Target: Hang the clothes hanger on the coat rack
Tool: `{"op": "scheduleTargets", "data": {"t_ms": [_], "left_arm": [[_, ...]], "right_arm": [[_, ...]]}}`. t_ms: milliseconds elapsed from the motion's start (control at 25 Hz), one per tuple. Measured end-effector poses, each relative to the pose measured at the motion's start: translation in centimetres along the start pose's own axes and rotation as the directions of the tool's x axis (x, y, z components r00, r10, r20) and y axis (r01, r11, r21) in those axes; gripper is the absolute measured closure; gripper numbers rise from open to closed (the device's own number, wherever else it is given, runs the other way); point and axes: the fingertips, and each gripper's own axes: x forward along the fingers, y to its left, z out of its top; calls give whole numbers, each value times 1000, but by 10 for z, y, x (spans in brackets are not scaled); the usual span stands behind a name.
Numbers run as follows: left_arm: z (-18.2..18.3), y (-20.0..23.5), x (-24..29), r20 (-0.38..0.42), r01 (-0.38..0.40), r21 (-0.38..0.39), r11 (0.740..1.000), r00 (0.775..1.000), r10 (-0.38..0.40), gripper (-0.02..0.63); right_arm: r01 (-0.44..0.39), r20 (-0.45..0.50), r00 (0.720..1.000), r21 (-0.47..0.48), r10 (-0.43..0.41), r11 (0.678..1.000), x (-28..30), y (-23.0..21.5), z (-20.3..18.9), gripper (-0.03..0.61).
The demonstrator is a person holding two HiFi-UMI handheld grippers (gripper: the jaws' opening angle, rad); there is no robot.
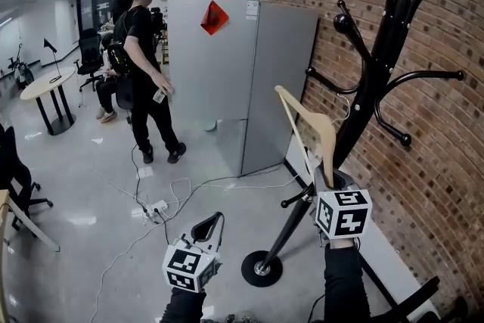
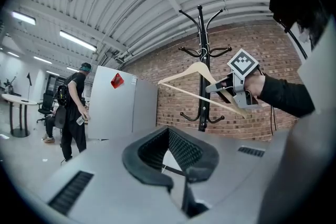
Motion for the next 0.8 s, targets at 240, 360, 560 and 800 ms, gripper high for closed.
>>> {"op": "scheduleTargets", "data": {"t_ms": [240,360,560,800], "left_arm": [[-1,5,11,-4,-13,3,1000,1000,13,606],[-1,7,15,-6,-17,5,1000,1000,17,606],[-5,16,15,-12,-28,1,1000,1000,28,606],[-5,18,13,-16,-35,4,999,999,35,606]], "right_arm": [[-1,10,1000,32,0,999,24,-13,17,571],[-18,5,1000,37,18,999,35,-11,18,571],[-52,-2,999,97,53,994,47,-2,16,571],[-67,-2,998,128,67,990,51,2,11,571]]}}
